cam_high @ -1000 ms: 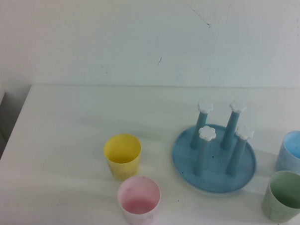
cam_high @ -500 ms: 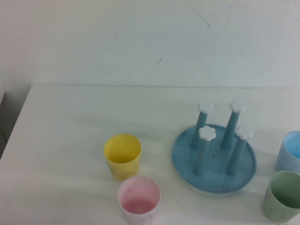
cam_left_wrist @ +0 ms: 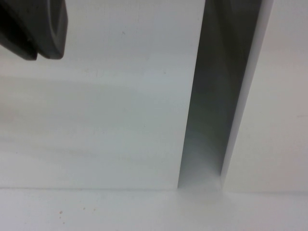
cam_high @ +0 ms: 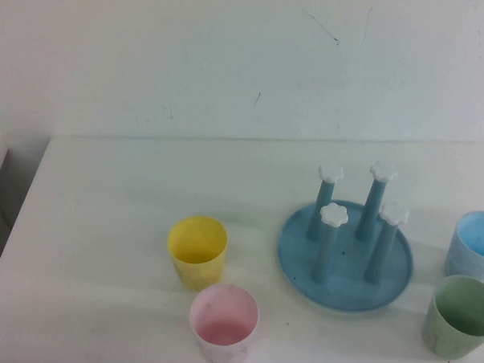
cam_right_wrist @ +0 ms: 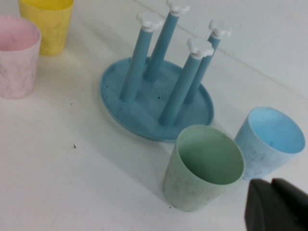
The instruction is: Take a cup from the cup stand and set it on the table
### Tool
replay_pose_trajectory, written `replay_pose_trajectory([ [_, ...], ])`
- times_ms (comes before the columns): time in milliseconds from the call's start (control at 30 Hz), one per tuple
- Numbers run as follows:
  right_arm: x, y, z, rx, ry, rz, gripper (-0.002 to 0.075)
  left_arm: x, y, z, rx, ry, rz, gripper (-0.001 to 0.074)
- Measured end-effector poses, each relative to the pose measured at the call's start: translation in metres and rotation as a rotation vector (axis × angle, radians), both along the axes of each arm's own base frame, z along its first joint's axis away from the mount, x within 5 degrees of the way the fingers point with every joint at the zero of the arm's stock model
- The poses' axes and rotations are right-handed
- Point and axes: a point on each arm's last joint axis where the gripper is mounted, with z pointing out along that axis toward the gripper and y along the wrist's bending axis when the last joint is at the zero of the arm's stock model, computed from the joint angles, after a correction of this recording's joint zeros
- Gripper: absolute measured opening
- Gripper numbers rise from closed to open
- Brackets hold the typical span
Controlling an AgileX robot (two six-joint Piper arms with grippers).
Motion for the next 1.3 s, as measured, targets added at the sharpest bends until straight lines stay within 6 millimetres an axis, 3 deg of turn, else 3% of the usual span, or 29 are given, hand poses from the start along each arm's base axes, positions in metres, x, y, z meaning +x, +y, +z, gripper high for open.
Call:
replay_pose_trajectory([
  [233,0.009,-0.001,-0.013,-0.016,-0.065,-0.042,-0.0002,0.0,0.0,0.0,0.0,0.001,0.0,0.0006],
  [500,0.019,-0.013,-0.047,0.119,-0.226,-0.302,-0.0002,0.0,0.0,0.0,0.0,0.003,0.0,0.0006],
  [633,0.018,-0.019,-0.071,0.17,-0.203,-0.422,-0.0002,0.0,0.0,0.0,0.0,0.005,0.0,0.0006],
  [833,0.015,-0.022,-0.084,0.15,-0.086,-0.478,-0.0002,0.0,0.0,0.0,0.0,0.005,0.0,0.0006],
  [1300,0.014,-0.022,-0.087,0.184,-0.045,-0.499,-0.0003,0.0,0.0,0.0,0.0,0.004,0.0,0.0006],
])
